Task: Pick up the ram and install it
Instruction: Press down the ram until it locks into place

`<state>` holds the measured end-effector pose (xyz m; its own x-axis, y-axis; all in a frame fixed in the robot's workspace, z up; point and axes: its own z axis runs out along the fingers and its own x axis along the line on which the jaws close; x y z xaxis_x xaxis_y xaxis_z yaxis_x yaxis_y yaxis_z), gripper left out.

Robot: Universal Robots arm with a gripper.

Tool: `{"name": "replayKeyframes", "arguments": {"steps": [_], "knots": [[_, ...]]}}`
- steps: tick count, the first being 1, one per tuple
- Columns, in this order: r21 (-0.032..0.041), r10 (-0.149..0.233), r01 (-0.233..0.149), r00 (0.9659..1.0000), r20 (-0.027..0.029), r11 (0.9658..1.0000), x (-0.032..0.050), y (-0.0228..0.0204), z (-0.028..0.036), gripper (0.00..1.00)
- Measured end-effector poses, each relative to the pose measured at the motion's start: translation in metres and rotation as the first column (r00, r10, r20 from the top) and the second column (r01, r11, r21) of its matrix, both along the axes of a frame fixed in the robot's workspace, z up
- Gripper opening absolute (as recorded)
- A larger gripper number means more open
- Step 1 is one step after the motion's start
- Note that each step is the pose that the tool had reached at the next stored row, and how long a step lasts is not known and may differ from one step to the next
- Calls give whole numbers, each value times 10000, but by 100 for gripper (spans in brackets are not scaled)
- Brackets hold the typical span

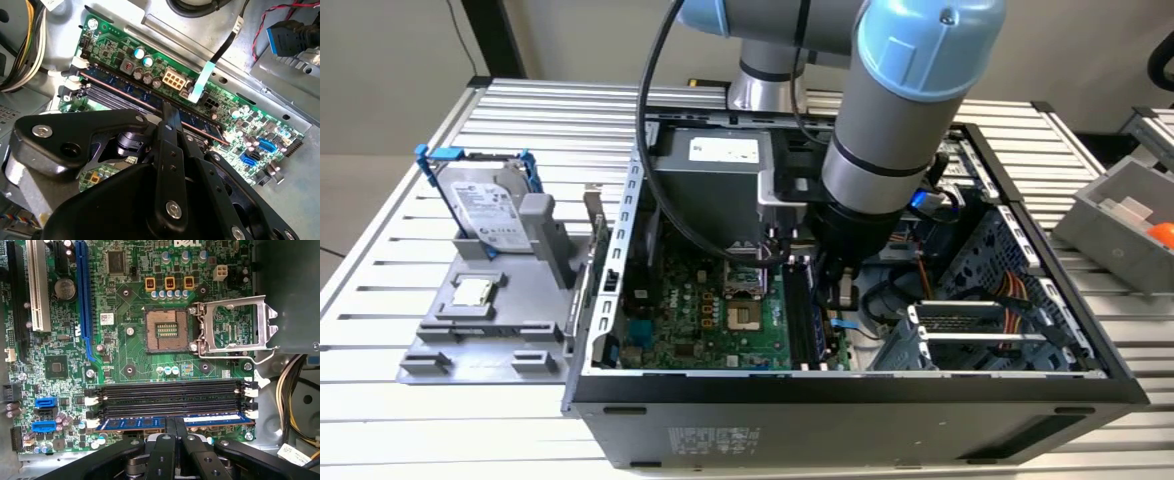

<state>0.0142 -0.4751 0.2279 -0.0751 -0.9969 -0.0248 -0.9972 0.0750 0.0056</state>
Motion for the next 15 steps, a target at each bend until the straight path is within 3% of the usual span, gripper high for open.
{"name": "replayKeyframes", "arguments": {"steps": [15], "knots": [[-2,1,-1,10000,-4,10000,0,0,-41,0]]}}
